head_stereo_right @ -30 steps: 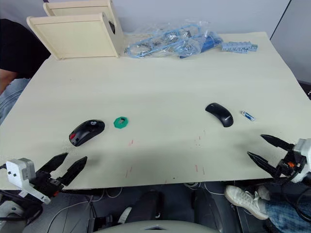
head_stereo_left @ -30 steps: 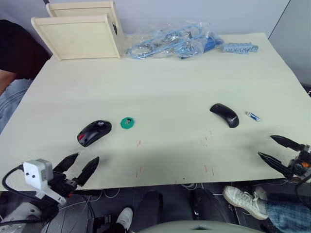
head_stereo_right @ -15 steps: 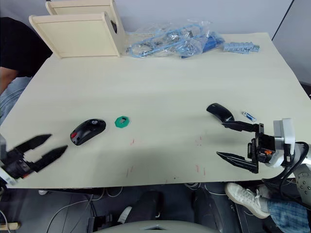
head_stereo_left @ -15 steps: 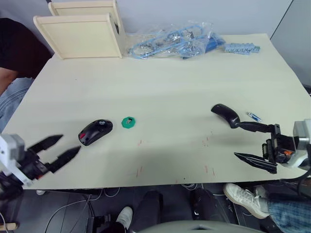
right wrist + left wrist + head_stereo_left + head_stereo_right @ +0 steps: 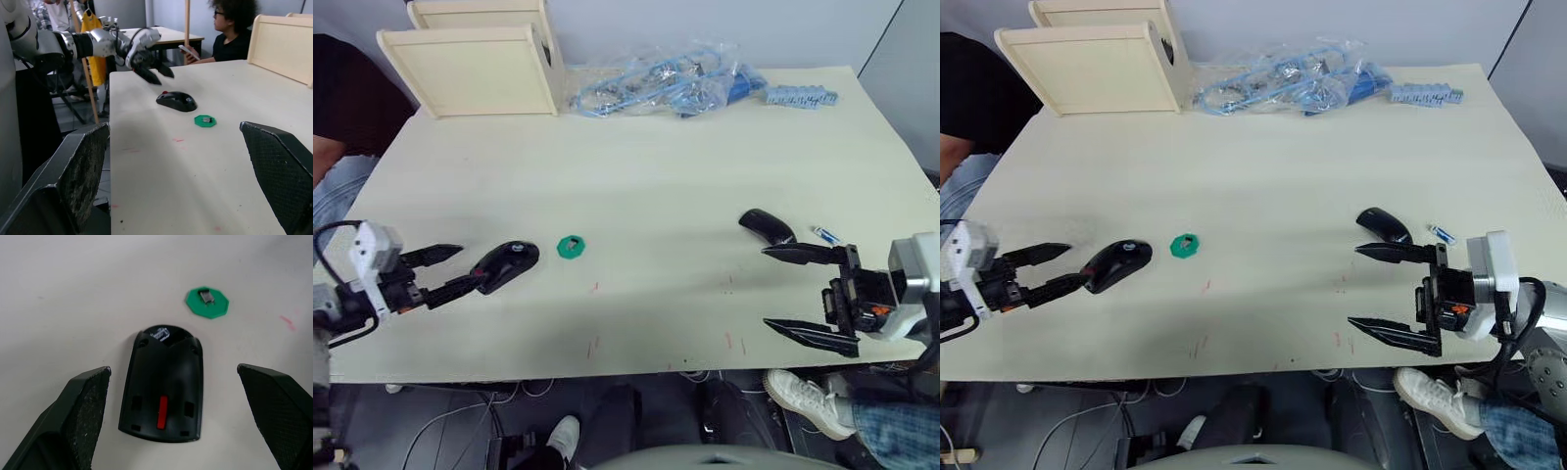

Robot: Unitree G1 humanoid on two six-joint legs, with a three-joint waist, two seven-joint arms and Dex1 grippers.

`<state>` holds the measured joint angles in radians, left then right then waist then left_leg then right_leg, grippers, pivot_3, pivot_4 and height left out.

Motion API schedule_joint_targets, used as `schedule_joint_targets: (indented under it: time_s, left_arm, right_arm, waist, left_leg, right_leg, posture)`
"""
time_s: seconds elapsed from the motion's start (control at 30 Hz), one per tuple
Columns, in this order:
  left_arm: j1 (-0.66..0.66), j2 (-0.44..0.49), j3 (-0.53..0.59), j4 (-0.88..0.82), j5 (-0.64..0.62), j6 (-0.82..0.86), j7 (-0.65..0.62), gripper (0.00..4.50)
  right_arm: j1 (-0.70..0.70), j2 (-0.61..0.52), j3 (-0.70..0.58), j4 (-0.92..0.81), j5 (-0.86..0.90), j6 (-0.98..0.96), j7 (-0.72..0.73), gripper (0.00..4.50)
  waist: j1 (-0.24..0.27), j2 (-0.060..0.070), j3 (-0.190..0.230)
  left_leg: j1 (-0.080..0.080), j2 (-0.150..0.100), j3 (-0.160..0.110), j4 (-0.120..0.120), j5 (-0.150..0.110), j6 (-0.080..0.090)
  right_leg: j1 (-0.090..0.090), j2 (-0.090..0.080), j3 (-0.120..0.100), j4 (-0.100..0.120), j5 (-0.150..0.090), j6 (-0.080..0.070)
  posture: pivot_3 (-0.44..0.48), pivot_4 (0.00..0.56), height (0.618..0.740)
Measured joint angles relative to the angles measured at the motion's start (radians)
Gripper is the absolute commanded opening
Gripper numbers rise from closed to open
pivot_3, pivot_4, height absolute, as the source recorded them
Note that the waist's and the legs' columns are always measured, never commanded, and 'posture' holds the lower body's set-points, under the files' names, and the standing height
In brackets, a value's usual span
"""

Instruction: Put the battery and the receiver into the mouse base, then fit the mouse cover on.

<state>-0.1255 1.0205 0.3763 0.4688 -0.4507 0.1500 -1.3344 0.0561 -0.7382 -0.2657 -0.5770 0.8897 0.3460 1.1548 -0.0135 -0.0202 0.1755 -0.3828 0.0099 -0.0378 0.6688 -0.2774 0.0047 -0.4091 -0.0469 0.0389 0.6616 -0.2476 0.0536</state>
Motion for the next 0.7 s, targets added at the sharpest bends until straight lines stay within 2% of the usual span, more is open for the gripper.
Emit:
schedule_joint_targets:
  time_s: [0.3,0.7]
  left_arm:
    - [-0.174,0.000,-0.117,0.179,0.104,-0.096,-0.078,4.42]
    - [-0.270,-0.008,-0.191,0.259,0.176,-0.139,-0.088,4.42]
  right_arm:
    - [0.029,0.016,0.006,-0.054,0.000,0.000,-0.082,4.50]
    - [0.074,0.028,0.004,-0.080,0.000,-0.006,-0.107,4.50]
  waist:
    - [-0.001,-0.001,0.000]
    - [-0.002,-0.003,-0.001]
  left_leg:
    - [-0.001,0.000,0.000,0.000,0.000,0.000]
    - [-0.001,0.000,0.000,0.001,0.000,0.000]
  right_leg:
    - [-0.001,0.000,0.000,0.001,0.000,0.000]
    - [-0.001,0.000,0.000,0.002,0.000,0.000]
  posture:
    - [0.000,0.150,0.740]
    - [0.000,0.150,0.740]
